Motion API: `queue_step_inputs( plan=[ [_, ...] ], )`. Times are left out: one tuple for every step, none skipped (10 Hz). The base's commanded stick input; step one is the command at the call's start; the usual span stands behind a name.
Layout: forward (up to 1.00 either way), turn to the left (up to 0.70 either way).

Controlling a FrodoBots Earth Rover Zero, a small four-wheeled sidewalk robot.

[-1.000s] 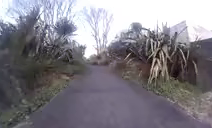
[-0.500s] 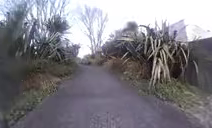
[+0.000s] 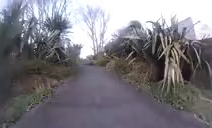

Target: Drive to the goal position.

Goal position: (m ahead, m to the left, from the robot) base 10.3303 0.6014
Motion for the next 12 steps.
queue_step_inputs(
  plan=[
    [0.7,0.0],
    [0.7,0.0],
    [0.7,0.0],
    [0.7,0.0],
    [0.7,0.0],
    [0.7,0.0],
    [0.7,0.0],
    [0.7,0.0],
    [0.7,0.0],
    [0.7,0.0],
    [0.7,0.0],
    [0.7,0.0]
  ],
)
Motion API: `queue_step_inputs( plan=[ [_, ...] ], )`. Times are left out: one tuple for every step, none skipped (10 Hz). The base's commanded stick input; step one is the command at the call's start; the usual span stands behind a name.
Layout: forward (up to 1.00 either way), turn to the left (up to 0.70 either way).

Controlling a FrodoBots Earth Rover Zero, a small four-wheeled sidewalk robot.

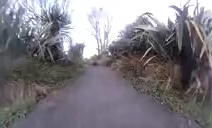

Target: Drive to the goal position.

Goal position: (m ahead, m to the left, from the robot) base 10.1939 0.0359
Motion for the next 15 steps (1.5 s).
queue_step_inputs(
  plan=[
    [0.7,-0.03],
    [0.7,-0.11],
    [0.7,-0.18],
    [0.7,-0.35],
    [0.7,-0.35],
    [0.7,-0.35],
    [0.7,-0.35],
    [0.7,-0.35],
    [0.7,-0.35],
    [0.7,0.0],
    [0.7,0.0],
    [0.7,0.0],
    [0.7,0.0],
    [0.7,0.0],
    [0.7,0.0]
  ],
)
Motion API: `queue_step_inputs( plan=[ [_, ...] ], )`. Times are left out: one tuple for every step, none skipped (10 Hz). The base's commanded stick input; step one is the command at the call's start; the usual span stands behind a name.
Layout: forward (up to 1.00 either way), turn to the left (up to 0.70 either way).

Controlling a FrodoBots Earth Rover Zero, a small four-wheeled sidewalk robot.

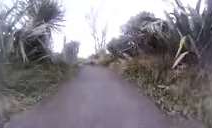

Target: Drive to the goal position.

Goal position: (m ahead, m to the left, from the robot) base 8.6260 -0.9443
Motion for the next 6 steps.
queue_step_inputs(
  plan=[
    [0.7,0.0],
    [0.7,0.0],
    [0.7,0.0],
    [0.7,0.0],
    [0.7,0.0],
    [0.7,0.0]
  ],
)
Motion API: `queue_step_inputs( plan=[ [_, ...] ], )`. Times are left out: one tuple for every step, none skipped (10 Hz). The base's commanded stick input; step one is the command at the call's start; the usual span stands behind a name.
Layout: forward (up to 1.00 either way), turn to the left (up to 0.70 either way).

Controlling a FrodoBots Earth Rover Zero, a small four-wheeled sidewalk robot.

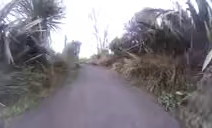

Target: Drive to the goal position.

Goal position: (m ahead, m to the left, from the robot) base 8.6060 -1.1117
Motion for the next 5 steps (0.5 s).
queue_step_inputs(
  plan=[
    [0.7,0.0],
    [0.7,0.0],
    [0.7,0.0],
    [0.7,0.0],
    [0.7,0.0]
  ],
)
